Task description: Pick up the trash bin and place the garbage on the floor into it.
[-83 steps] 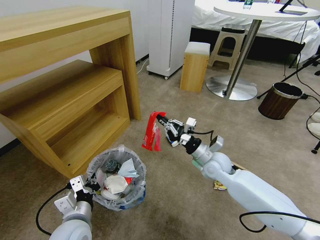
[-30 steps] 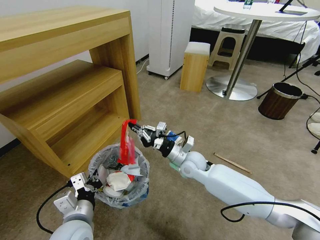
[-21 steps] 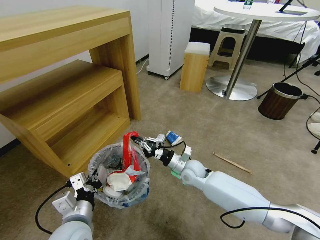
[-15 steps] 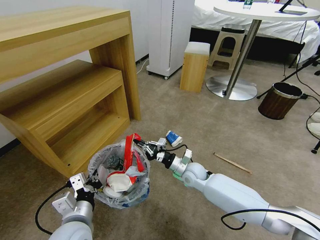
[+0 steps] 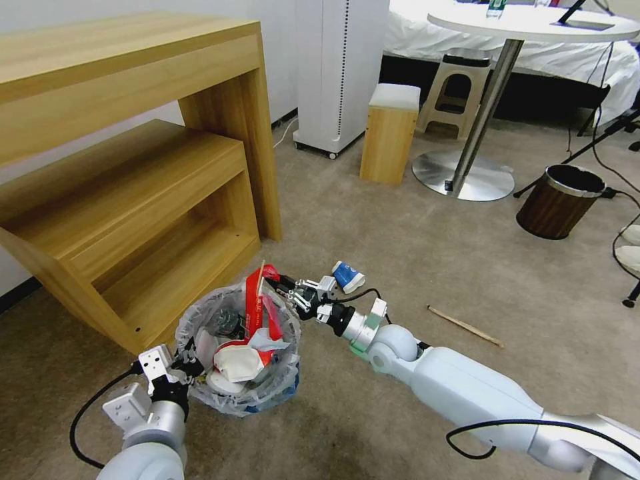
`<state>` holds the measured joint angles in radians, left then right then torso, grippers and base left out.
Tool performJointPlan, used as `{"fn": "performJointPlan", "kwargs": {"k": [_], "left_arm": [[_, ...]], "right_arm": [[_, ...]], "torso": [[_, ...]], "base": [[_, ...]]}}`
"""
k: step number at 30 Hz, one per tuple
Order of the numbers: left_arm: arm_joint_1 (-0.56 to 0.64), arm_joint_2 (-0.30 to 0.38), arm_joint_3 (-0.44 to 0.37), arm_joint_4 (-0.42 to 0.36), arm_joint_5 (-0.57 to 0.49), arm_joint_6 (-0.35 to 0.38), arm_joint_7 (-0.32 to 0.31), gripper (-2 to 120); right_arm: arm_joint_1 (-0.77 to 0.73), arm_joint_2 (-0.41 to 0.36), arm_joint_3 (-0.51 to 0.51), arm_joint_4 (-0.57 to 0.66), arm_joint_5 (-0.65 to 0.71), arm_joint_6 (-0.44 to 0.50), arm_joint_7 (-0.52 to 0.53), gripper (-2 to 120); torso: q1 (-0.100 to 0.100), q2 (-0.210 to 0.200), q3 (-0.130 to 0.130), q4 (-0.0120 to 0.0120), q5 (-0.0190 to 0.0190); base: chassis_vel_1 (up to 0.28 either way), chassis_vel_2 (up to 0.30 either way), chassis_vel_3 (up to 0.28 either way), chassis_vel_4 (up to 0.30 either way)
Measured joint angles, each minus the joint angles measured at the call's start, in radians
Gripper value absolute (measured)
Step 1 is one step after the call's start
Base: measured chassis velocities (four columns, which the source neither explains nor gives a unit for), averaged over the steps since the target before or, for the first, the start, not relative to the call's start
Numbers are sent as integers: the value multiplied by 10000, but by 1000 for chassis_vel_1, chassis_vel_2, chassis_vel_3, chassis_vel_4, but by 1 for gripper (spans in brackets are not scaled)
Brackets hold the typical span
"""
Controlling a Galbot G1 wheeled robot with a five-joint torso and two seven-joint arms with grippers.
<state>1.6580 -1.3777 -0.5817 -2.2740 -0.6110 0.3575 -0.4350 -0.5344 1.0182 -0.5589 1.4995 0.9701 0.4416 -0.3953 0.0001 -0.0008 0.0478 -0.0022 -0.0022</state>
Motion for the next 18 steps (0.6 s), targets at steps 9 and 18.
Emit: {"fn": "performJointPlan", "kwargs": {"k": [9,18], "left_arm": [[-315,189,-240,317,-440,51,-158,1],[-393,378,-331,666,-515,52,-175,1]], "right_arm": [[-289,-375,204,1011,151,-170,118,69],[-1031,-1052,941,2366,68,-581,1101,99]], "torso": [[0,0,0,1,2],[0,0,0,1,2]], "base": [[0,0,0,0],[0,0,0,0]]}}
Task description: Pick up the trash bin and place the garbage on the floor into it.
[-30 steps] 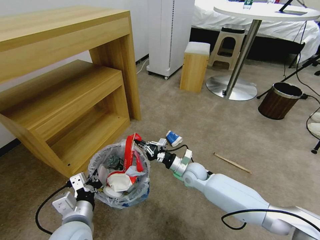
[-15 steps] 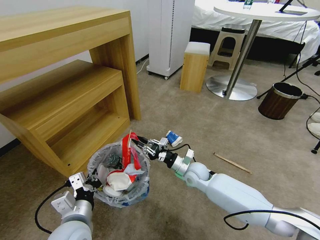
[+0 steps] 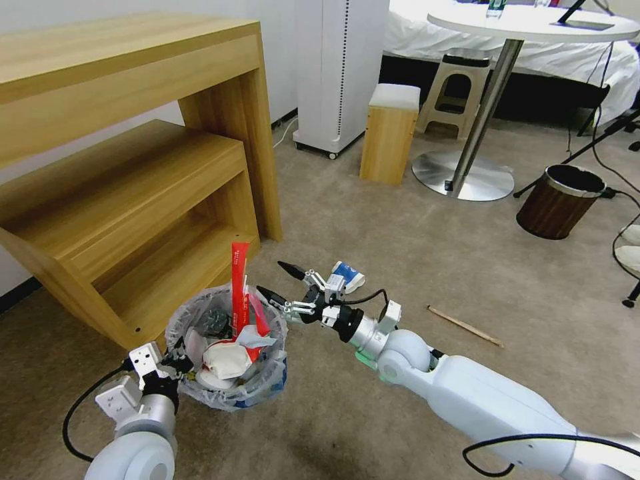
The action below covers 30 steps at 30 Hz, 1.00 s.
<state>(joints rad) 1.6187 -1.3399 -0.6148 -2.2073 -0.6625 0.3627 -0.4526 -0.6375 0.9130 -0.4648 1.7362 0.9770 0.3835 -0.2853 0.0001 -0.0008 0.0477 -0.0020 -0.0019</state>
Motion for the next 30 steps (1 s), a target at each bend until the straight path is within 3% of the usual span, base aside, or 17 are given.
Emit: {"fn": "performJointPlan", "kwargs": {"k": [13,16,23,30], "left_arm": [[-124,-55,-54,395,67,-60,12,1],[-211,-97,-53,551,90,-71,21,1],[-399,-144,-42,873,149,-184,69,1],[-541,-184,-22,1015,181,-247,115,1]], "right_arm": [[-2096,-1763,1843,1179,-613,-1132,2293,100],[-3156,-2621,2591,1532,-689,-1562,2856,100],[-5267,-3999,3921,1764,-1525,-1909,3286,100],[-6714,-4530,4345,1542,-2292,-1829,3375,100]], "torso": [[0,1,0,1,5],[0,1,0,-3,-3],[0,0,0,-2,0],[0,1,0,-2,-1]], "base": [[0,0,0,0],[0,0,0,0],[0,0,0,0],[0,0,0,0]]}}
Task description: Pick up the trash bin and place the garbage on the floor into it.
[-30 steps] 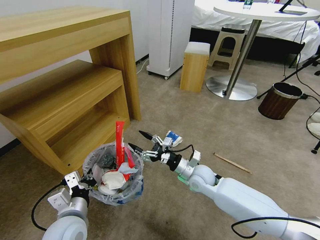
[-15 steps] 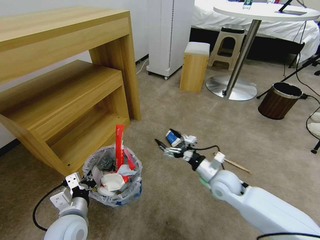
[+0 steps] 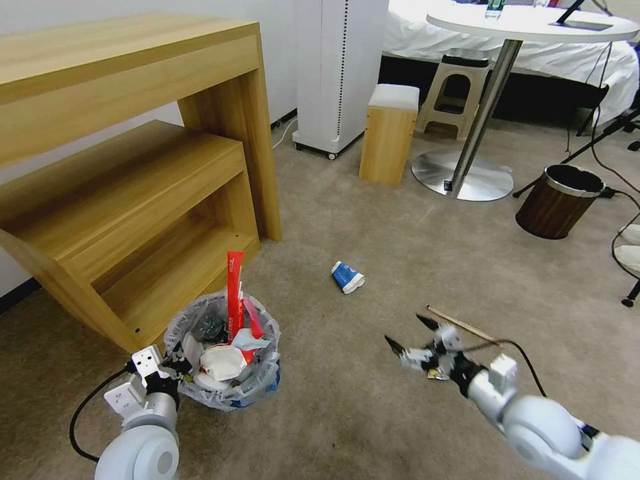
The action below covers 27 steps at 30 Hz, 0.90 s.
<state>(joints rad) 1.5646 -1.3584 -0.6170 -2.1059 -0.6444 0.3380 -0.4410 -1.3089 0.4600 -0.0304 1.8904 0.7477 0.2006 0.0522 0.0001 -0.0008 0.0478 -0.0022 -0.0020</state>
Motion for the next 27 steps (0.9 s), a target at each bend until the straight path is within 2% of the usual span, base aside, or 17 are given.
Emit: {"fn": "performJointPlan", "kwargs": {"k": [6,13,16,20,26,27], "left_arm": [[-38,35,-35,62,3,-44,18,1],[-85,174,-54,85,-81,-91,29,1],[-99,198,-11,115,-106,-109,38,1],[-103,223,35,141,-112,-137,51,1],[-50,297,84,141,-115,-183,78,1],[-45,300,98,140,-114,-188,79,1]], "right_arm": [[-1076,-150,341,-347,-924,80,178,100],[-2647,121,1236,-1036,-2174,80,672,92],[-3186,242,1608,-1256,-2631,-124,980,92],[-3431,478,1810,-1649,-3112,-184,1205,92],[-3396,934,2010,-2513,-3618,-211,1330,84],[-3221,1104,2040,-2933,-3876,-149,1286,83]], "torso": [[0,0,0,0,1],[-1,0,0,1,-1],[0,1,0,0,1],[0,0,-1,1,-1],[-1,1,0,0,-1],[0,0,0,1,-1]], "base": [[0,0,0,0],[0,0,0,0],[0,0,0,0],[0,0,0,0],[0,0,0,0],[0,0,0,0]]}}
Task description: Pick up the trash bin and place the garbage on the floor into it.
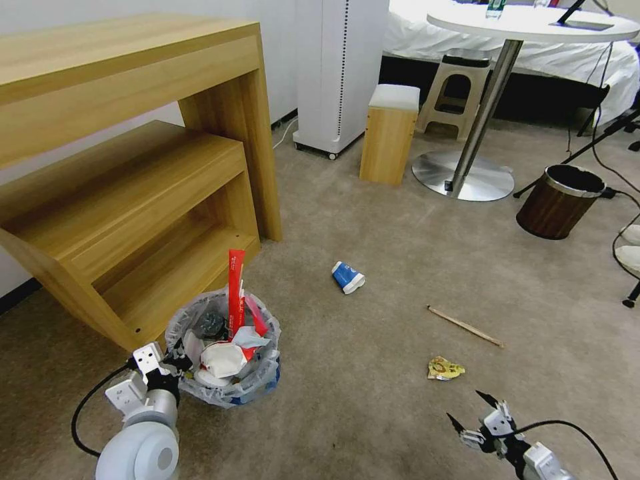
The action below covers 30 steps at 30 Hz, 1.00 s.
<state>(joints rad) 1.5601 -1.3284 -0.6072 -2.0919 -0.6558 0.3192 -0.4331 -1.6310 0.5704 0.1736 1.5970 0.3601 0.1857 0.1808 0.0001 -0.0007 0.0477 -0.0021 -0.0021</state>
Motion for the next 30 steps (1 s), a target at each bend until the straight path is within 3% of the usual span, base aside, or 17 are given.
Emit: {"fn": "performJointPlan", "kwargs": {"k": [9,24,30], "left_arm": [[16,12,65,0,32,-14,0,1],[42,-124,55,20,94,-61,0,1],[126,-204,65,-17,174,-83,15,1]], "right_arm": [[993,645,-153,-1373,-916,267,-47,80],[2963,956,-710,-2901,-1160,658,-412,73],[4078,1760,-942,-3999,-1175,1066,-855,70]], "torso": [[0,-1,1,-1,6],[0,0,1,-2,0],[0,0,1,0,0]], "base": [[0,0,0,0],[0,0,0,0],[0,0,0,0]]}}
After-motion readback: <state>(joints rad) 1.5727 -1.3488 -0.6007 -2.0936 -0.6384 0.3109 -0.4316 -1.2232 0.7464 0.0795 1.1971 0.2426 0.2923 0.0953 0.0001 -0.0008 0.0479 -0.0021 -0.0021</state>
